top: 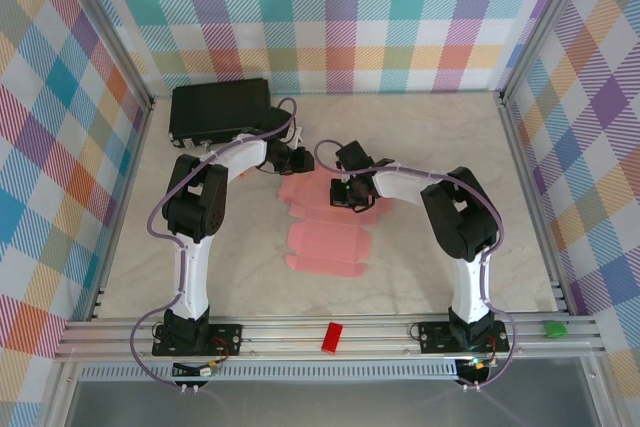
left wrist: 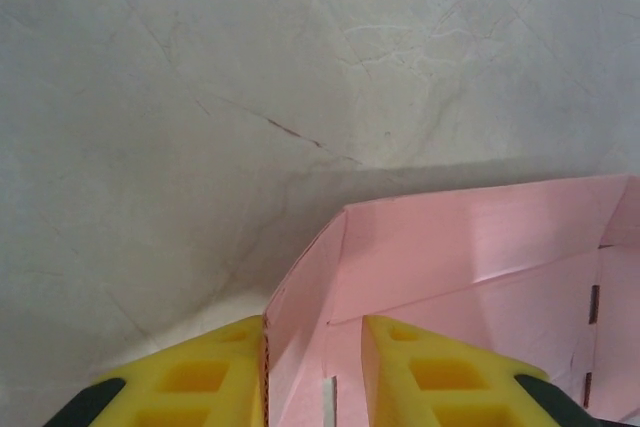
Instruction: Fold the paper box
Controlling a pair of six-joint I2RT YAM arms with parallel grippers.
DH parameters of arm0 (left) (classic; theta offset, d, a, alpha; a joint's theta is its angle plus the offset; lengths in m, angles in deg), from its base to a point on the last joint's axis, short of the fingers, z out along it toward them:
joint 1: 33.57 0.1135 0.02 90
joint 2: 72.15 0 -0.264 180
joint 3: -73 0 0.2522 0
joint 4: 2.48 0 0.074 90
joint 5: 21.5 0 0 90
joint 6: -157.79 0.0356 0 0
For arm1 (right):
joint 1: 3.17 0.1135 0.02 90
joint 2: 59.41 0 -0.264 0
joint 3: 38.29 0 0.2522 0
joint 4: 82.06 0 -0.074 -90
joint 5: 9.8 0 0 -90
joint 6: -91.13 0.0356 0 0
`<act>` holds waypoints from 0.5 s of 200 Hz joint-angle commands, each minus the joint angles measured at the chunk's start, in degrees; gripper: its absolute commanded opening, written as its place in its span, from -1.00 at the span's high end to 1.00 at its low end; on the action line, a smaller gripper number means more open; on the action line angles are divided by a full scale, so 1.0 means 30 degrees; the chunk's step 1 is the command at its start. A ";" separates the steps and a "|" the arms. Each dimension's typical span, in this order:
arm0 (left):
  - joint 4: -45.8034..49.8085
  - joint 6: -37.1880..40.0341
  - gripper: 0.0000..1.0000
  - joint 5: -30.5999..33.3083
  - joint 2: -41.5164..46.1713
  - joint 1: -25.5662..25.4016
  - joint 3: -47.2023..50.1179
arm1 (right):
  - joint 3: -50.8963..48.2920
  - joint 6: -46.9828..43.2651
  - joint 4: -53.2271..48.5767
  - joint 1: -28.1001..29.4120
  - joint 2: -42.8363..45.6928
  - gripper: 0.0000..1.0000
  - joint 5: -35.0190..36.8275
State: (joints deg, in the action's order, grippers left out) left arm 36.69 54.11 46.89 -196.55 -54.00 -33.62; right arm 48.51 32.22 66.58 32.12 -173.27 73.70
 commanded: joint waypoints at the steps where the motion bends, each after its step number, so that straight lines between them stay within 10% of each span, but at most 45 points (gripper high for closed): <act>1: 0.0419 0.0515 0.43 -0.0896 0.0308 0.0129 -0.0536 | -0.0028 0.0308 0.0101 0.0103 -0.0409 0.80 -0.0098; 100: 0.0502 0.1196 0.23 0.0744 0.1434 -0.0220 -0.0549 | -0.0073 0.0349 0.0132 0.0103 -0.0628 0.81 -0.0235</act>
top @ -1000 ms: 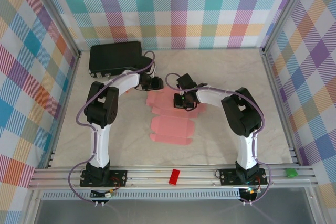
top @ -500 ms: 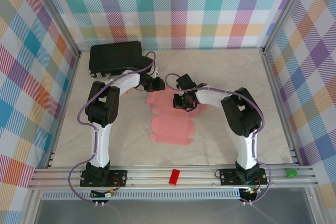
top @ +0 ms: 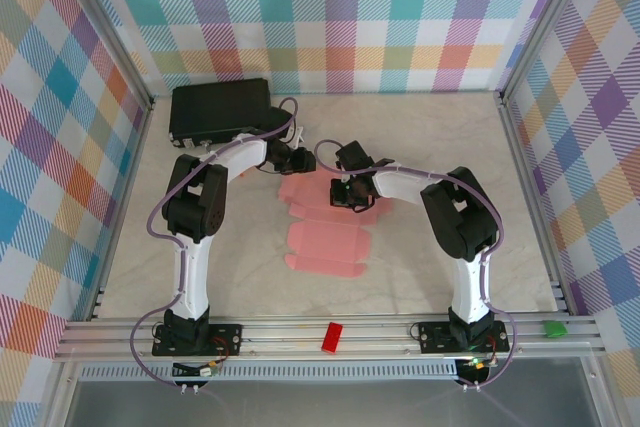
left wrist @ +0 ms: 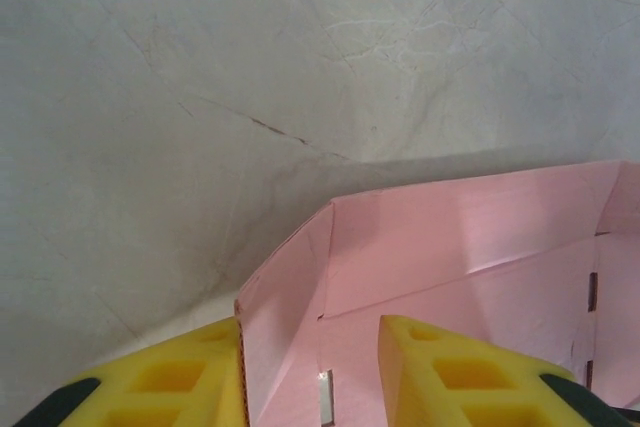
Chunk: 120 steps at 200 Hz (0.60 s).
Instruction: Fold the paper box
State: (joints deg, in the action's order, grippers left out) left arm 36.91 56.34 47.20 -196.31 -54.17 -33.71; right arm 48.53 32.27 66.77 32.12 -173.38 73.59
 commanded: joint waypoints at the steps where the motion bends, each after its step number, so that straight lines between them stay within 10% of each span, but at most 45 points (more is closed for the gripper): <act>1: 0.0426 0.0463 0.23 0.0648 0.1360 -0.0163 -0.0516 | -0.0088 0.0325 0.0078 0.0103 -0.0578 0.81 -0.0198; 120: -0.0192 0.0408 0.47 -0.0828 0.1016 -0.0682 -0.0424 | -0.0211 0.0413 0.0117 0.0132 -0.0651 0.81 -0.0316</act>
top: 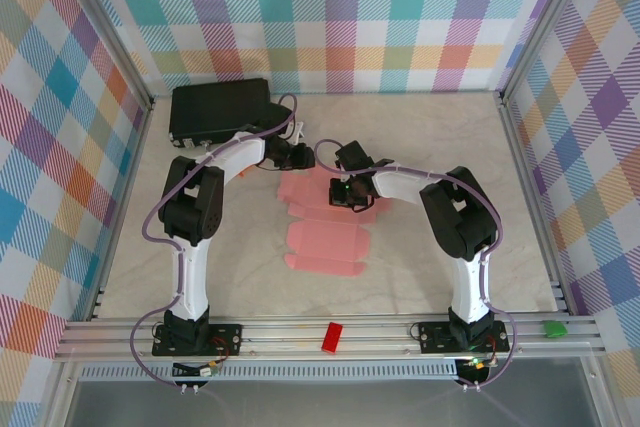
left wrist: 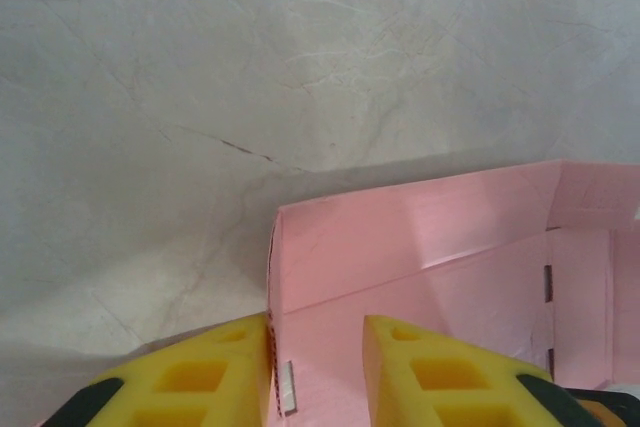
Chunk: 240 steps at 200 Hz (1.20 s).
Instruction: Fold the paper box
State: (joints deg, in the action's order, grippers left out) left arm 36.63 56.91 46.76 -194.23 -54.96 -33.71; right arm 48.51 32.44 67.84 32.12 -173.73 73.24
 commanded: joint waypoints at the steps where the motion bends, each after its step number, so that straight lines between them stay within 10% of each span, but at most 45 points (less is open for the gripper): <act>1: -0.0098 0.0237 0.47 -0.0688 0.0324 -0.0439 -0.0424 | -0.0204 0.0364 -0.0253 0.0147 -0.0535 0.82 -0.0199; 153: 0.0165 -0.0278 0.43 0.0034 -0.1319 -0.1308 -0.1508 | -0.0351 0.0184 -0.0266 0.0130 0.0053 0.81 0.0104; 240: 0.0145 -0.0501 0.36 0.2664 0.2906 -0.1316 0.0082 | -0.0150 -0.0503 -0.1162 -0.0693 0.3108 0.69 0.0477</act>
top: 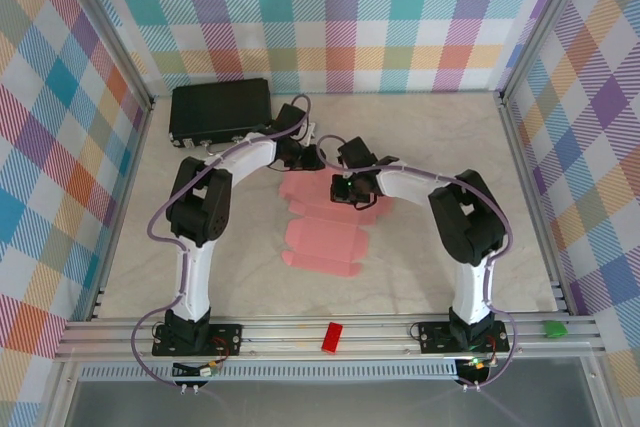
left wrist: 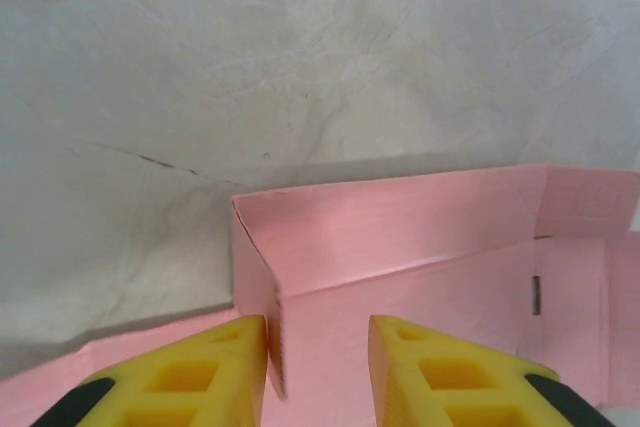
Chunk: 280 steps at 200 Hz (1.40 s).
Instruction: Fold the paper box
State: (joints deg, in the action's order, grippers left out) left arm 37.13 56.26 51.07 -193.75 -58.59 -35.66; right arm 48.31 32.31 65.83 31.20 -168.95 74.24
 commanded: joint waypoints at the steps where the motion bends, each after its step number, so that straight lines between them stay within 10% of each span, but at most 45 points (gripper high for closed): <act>1: -0.0041 -0.0270 0.36 0.1264 0.2787 -0.0117 0.0756 | -0.0097 -0.0475 -0.0498 -0.0414 0.1551 0.69 0.0126; 74: -0.1499 -0.1852 1.00 0.1571 0.3517 -0.1776 0.3158 | -0.0670 -0.0804 -0.0647 -0.3497 0.2355 0.52 -0.0401; 280: -0.3047 -0.5005 1.00 0.2236 0.0335 -0.2824 0.5600 | 0.2445 -0.1666 -0.2759 -0.5275 -0.1335 0.12 -0.0299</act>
State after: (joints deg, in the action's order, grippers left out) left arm 26.49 42.31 56.16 -191.98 -66.83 -21.38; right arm 53.88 28.49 59.60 15.38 -171.70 73.92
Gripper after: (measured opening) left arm 0.048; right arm 0.443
